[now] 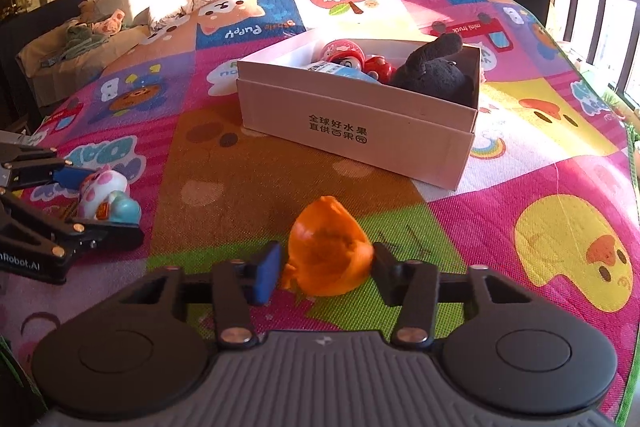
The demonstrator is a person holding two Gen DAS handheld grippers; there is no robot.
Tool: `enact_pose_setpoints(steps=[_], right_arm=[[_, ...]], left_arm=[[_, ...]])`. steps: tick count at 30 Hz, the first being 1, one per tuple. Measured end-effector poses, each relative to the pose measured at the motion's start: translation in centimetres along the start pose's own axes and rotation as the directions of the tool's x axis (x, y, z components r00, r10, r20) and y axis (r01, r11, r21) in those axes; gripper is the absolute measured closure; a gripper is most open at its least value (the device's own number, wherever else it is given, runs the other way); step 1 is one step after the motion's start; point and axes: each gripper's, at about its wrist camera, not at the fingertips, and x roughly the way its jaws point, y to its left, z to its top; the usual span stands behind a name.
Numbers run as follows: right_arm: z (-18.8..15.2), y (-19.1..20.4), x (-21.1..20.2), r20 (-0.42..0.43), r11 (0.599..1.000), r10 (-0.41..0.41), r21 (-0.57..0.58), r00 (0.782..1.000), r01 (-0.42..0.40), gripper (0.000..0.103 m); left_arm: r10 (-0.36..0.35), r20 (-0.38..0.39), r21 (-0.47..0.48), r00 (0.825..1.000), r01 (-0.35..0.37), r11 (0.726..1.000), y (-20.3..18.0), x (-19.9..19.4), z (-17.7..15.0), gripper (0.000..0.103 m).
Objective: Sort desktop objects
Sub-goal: 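Grasp the pink pig figurine with the left gripper while the right gripper regrasps the pumpkin, then drop the pig figurine into the box with the left gripper while the right gripper drops the pumpkin in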
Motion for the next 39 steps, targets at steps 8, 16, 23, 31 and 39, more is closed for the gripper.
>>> enact_pose_setpoints(steps=[8, 16, 23, 31, 39], right_arm=[[3.2, -1.2, -6.3, 0.172, 0.999, 0.043, -0.026, 0.984, -0.039, 0.059], [7.6, -3.6, -11.0, 0.361, 1.0, -0.031, 0.008, 0.932, 0.03, 0.059], [8.7, -5.1, -9.8, 0.351, 0.997, -0.076, 0.051, 0.933, 0.062, 0.059], [10.8, -6.5, -5.9, 0.288, 0.994, -0.073, 0.098, 0.955, 0.046, 0.059], [14.6, -6.2, 1.1, 0.196, 0.99, -0.051, 0.142, 0.979, 0.023, 0.058]], left_arm=[[0.017, 0.131, 0.126, 0.991, -0.034, 0.991, -1.8, -2.2, 3.8, 0.029], [0.002, 0.299, 0.16, 0.954, -0.052, 0.986, -3.7, 1.7, 13.4, 0.029], [0.004, 0.232, 0.058, 0.973, -0.018, 0.998, -3.4, 7.4, 14.9, 0.012], [0.012, 0.167, -0.039, 0.986, -0.006, 0.999, -0.9, 4.5, 9.1, 0.006], [0.065, 0.101, -0.122, 0.993, -0.053, 0.991, 1.2, 4.2, 6.9, 0.003]])
